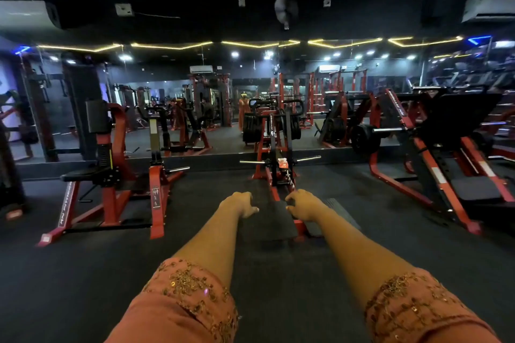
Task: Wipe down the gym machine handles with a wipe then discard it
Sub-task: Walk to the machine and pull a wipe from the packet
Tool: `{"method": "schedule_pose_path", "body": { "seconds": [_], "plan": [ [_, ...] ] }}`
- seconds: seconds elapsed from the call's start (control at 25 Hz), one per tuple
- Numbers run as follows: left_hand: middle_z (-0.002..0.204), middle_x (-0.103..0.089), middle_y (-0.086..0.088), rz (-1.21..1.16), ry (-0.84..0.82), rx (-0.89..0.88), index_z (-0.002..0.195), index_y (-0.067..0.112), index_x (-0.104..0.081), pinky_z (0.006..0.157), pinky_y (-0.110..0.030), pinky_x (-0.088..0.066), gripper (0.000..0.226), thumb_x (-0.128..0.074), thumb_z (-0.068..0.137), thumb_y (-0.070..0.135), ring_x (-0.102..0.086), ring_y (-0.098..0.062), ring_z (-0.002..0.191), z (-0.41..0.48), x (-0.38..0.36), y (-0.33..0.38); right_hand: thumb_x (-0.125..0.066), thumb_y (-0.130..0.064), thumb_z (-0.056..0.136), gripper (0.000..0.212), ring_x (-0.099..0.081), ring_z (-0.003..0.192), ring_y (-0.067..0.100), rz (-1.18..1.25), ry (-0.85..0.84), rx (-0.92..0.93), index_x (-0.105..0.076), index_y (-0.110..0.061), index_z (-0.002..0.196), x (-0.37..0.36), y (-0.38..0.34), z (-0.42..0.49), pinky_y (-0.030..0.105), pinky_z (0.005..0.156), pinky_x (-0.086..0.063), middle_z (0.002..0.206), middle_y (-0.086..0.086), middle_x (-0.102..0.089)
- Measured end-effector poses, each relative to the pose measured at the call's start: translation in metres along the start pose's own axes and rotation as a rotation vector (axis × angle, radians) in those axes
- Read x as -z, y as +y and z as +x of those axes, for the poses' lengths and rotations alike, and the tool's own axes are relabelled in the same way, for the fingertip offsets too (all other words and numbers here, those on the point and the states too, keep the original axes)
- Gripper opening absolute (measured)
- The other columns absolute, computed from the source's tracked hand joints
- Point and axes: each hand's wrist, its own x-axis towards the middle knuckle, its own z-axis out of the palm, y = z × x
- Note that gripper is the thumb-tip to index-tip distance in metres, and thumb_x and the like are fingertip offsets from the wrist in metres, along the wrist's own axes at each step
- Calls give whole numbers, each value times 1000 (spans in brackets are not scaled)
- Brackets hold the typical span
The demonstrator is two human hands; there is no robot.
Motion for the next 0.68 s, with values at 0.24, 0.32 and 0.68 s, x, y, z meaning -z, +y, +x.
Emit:
{"method": "schedule_pose_path", "body": {
  "seconds": [0.24, 0.32, 0.68],
  "plan": [
    [140, -42, -14, 4, -29, 43, 139, 11, -35, 105, -40, -37, 53, -50, 93, 34, -43, -28, 127, 90, 3, -38, -48, -25, 94, 44, -40, 125, 28, -3, -42, 27, -41, -12, 135, -22, -4, 112, 38, 106, -35, 138, 12, -37],
    [141, -42, -14, 10, -17, 51, 139, 11, -35, 106, -40, -37, 54, -50, 93, 35, -43, -29, 127, 125, 13, -50, -47, -25, 94, 44, -41, 125, 29, -8, -47, 36, -40, -12, 136, -22, -6, 153, 39, 106, -35, 138, 12, -37],
    [141, -41, -13, -4, 22, 137, 140, 13, -33, 106, -41, -37, 55, -51, 93, 34, -43, -28, 127, 299, 39, -121, -47, -25, 94, 43, -40, 126, 29, 23, -44, 92, -42, -12, 134, -36, -3, 364, 38, 108, -32, 138, 12, -36]
  ]
}}
